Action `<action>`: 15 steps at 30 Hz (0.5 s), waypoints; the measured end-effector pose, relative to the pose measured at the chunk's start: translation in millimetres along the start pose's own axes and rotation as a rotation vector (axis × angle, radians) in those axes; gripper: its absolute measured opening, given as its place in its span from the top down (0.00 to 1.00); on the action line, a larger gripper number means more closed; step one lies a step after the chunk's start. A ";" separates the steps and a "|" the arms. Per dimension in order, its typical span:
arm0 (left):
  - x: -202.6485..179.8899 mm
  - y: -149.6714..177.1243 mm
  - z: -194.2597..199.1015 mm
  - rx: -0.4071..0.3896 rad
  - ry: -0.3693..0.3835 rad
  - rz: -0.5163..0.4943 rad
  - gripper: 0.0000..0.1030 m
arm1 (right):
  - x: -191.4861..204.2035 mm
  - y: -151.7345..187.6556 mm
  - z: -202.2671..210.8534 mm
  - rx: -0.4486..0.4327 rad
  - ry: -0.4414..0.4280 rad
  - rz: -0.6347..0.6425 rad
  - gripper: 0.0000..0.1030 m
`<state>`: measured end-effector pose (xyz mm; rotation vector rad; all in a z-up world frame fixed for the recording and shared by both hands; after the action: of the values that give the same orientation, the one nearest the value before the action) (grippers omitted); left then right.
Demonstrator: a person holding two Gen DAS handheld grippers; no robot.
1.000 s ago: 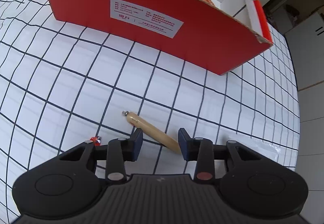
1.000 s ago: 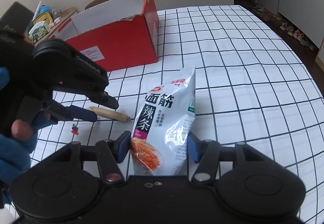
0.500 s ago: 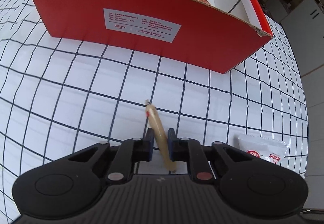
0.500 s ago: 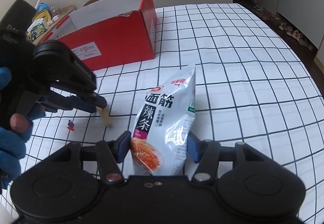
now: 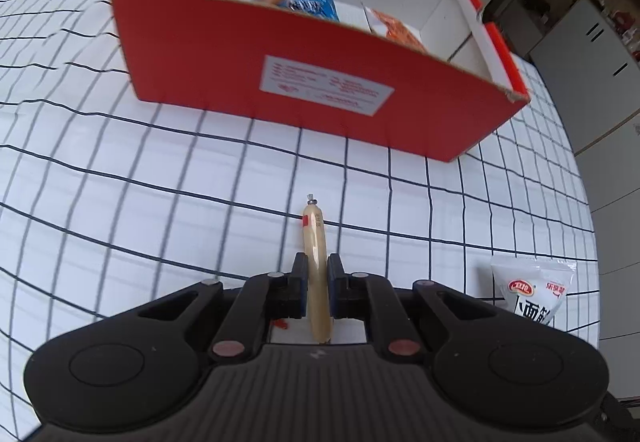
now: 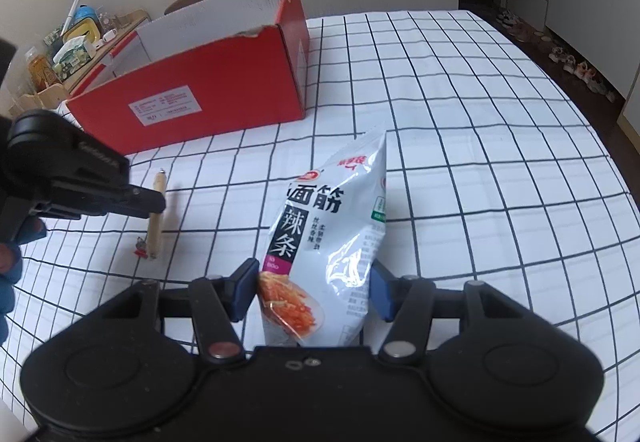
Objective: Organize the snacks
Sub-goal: 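Carry the sausage stick and white packet up over the red box with both tools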
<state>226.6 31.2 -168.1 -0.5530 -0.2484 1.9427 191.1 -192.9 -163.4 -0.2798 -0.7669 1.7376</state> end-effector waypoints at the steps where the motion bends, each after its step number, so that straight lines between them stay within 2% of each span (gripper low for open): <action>1: 2.6 0.5 4.4 -0.007 0.005 0.000 0.91 | 1.8 -0.9 1.8 -0.004 -0.001 0.010 0.46; 7: 17.1 3.6 27.2 -0.023 0.037 0.036 0.91 | 17.5 -12.4 15.6 -0.029 -0.031 0.065 0.46; 15: 24.5 -0.2 60.2 -0.071 0.056 0.033 0.91 | 47.7 -34.9 39.0 -0.076 -0.085 0.173 0.46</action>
<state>189.2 57.8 -122.1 -0.6613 -0.2749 1.9535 181.6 -157.8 -102.6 -0.3339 -0.8932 1.8955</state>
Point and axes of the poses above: each gripper's, at about its wrist camera, not at the fingertips, and z roughly against the way its jaws point, x to its left, y to its underside, the point moved 3 cm from there along -z, roughly the way its jaws point, and after that the axes turned 1 degree about -x, right-handed, at the moved point
